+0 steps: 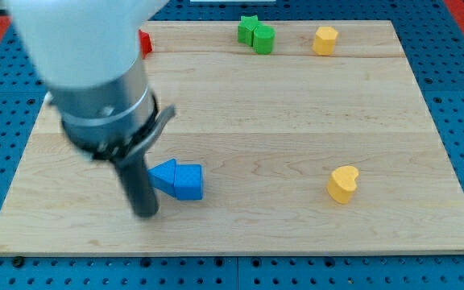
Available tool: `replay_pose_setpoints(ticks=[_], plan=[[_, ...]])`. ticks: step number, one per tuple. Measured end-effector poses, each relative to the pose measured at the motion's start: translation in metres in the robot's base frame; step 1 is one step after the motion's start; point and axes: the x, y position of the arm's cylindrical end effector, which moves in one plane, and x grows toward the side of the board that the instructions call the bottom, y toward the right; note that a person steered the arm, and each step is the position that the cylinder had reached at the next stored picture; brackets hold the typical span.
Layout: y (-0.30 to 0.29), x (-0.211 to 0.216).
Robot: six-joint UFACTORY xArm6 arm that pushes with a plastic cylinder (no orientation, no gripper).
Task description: Place the robot arm bottom of the yellow heart
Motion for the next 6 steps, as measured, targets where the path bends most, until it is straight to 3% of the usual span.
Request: replay_pose_setpoints(ticks=[1, 3, 4, 6], plan=[[0.026, 0.026], [0.207, 0.026], [0.234, 0.024], [0.25, -0.036]])
